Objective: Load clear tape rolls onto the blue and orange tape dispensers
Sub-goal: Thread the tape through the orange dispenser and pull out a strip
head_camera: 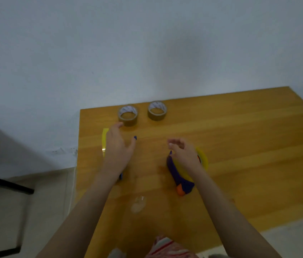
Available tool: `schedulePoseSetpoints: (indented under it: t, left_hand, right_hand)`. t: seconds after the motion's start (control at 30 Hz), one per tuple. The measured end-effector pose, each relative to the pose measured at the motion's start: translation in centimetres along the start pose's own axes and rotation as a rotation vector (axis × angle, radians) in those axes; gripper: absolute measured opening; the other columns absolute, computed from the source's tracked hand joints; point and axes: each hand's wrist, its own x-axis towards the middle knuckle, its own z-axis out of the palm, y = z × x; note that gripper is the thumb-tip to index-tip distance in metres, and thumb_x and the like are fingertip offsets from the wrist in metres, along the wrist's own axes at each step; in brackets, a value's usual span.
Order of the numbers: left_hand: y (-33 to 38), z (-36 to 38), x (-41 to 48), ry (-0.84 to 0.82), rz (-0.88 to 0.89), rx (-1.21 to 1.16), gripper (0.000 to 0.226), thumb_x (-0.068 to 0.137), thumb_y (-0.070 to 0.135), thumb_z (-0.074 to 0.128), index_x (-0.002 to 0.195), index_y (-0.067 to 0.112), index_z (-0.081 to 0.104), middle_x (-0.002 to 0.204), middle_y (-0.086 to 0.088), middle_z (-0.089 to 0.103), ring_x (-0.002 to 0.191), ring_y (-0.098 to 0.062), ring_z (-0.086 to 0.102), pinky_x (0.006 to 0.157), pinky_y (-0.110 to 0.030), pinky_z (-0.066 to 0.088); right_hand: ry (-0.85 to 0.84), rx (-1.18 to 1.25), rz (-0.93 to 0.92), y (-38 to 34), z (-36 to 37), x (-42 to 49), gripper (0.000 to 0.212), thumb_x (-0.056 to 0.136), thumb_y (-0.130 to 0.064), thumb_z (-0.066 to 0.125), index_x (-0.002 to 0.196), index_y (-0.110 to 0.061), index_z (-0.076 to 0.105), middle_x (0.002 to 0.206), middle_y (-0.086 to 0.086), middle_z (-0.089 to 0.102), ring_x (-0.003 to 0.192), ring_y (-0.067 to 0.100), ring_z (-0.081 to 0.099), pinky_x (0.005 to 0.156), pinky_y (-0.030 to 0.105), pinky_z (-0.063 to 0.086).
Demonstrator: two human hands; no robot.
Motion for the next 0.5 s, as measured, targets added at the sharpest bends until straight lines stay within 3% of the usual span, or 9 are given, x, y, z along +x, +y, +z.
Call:
schedulePoseSetpoints:
  t: [0.07,0.17,0.27,0.37,0.5]
  left_hand:
    - [1.1,2.3,-1.1,-0.143,0.022,-0.016,0.055,0.088,0.021,0.061,0.135,0.005,0.037,0.135,-0.010,0.044,0.128,-0.020,0.040,0.103,-0.022,0.031]
    - [2.0,5.6,-3.2,-0.413,-0.129,-0.041,0.056,0.089,0.024,0.059,0.137,0.008,0.034,0.141,-0.008,0.041,0.131,-0.019,0.039,0.105,-0.027,0.033]
    - [2.4,8.4,-5.6,-0.618,-0.268,-0.015,0.057,0.091,0.029,0.055,0.140,0.010,0.031,0.144,-0.005,0.040,0.131,-0.018,0.040,0.102,-0.026,0.035]
    - [2.9,10.6,-7.5,-0.695,-0.328,-0.050,0.055,0.092,0.031,0.053,0.138,0.009,0.032,0.142,-0.006,0.041,0.128,-0.019,0.042,0.099,-0.027,0.038]
    - [4.3,12.5,-8.9,-0.671,-0.389,-0.157,0.050,0.095,0.024,0.050,0.139,0.009,0.030,0.139,-0.005,0.042,0.123,-0.018,0.044,0.085,-0.022,0.038]
  right_hand:
    - [0.103,-0.014,0.035,1.5,-2.0,0.0,0.019,0.094,-0.018,0.053,0.109,-0.015,0.063,0.103,-0.002,0.063,0.104,0.015,0.059,0.090,0.034,0.051]
    - [0.210,-0.015,0.064,3.8,-4.6,0.0,0.021,0.093,-0.018,0.055,0.112,-0.012,0.061,0.106,0.002,0.062,0.110,0.021,0.058,0.090,0.036,0.051]
    - [0.291,-0.144,0.117,6.1,-7.2,0.3,0.034,0.092,-0.020,0.057,0.125,-0.012,0.055,0.126,0.006,0.057,0.120,0.023,0.053,0.088,0.033,0.045]
    - [0.219,-0.229,0.226,8.2,-8.8,1.4,0.053,0.092,-0.026,0.056,0.140,-0.009,0.040,0.142,0.011,0.046,0.128,0.028,0.046,0.100,0.041,0.041]
    - [0.052,-0.250,0.276,9.9,-9.1,2.1,0.060,0.093,-0.035,0.055,0.142,-0.006,0.037,0.141,0.011,0.048,0.128,0.029,0.046,0.100,0.039,0.039]
